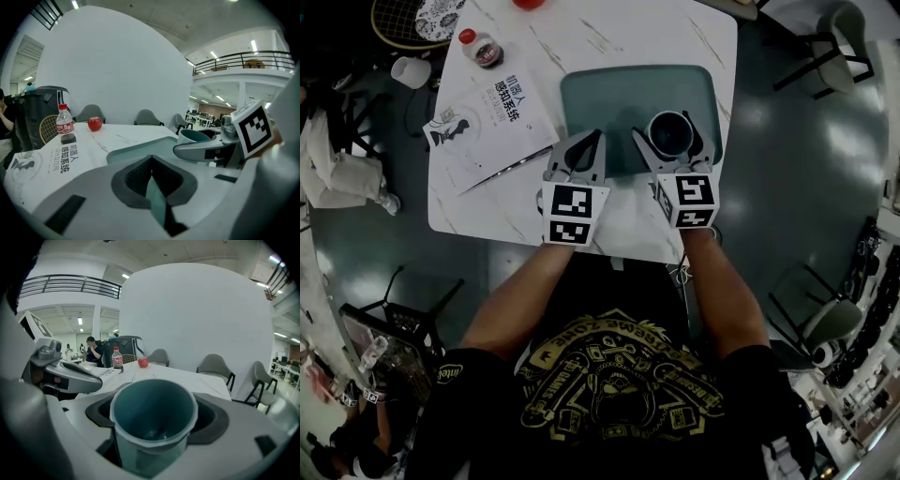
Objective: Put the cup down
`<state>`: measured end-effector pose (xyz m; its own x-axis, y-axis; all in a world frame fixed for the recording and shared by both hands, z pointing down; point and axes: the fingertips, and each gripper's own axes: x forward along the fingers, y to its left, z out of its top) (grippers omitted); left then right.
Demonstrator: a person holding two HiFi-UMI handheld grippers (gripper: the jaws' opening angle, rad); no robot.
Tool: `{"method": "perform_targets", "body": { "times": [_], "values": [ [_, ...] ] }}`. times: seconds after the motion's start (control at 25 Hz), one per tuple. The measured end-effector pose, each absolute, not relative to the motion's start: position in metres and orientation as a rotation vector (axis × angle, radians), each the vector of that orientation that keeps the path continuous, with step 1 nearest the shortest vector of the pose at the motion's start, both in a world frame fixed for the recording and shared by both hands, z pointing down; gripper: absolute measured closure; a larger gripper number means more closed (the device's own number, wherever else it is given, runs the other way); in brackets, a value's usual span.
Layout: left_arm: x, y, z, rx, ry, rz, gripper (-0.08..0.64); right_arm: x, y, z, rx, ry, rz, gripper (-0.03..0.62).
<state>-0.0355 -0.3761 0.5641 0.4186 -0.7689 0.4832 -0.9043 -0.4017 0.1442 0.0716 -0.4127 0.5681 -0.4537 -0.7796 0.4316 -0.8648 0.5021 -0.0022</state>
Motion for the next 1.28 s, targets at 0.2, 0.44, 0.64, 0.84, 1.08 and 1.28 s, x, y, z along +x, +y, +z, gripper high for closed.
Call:
{"method": "perform_targets", "body": {
  "times": [0.2, 0.44, 0.64, 0.84, 1.08, 1.28],
  "values": [
    [-0.031, -0.369, 0.558, 2.286, -1.462, 0.485, 0.549, 0.07, -0.407, 0.571, 1.292, -2.384, 0.305, 0.176],
    [-0.023, -0.358, 0.543, 2.281, -1.52, 0.487, 0.549, 0.072, -0.401, 0.57, 1.187, -2.413, 0.343, 0.124],
    [-0.018, -0.346, 0.533, 2.257, -1.571, 0.48, 0.549, 0.081, -0.393, 0.56, 1.15, -2.438, 0.338, 0.124],
    [-0.018, -0.332, 0.519, 2.202, -1.637, 0.414, 0.549, 0.098, -0.378, 0.537, 1.165, -2.481, 0.328, 0.124],
    [-0.005, -0.294, 0.492, 2.186, -1.655, 0.288, 0.549, 0.118, -0.332, 0.493, 1.108, -2.63, 0.377, 0.143],
    [0.026, -0.235, 0.479, 2.205, -1.597, 0.23, 0.549, 0.135, -0.276, 0.467, 1.003, -2.687, 0.274, 0.456]
  ]
}}
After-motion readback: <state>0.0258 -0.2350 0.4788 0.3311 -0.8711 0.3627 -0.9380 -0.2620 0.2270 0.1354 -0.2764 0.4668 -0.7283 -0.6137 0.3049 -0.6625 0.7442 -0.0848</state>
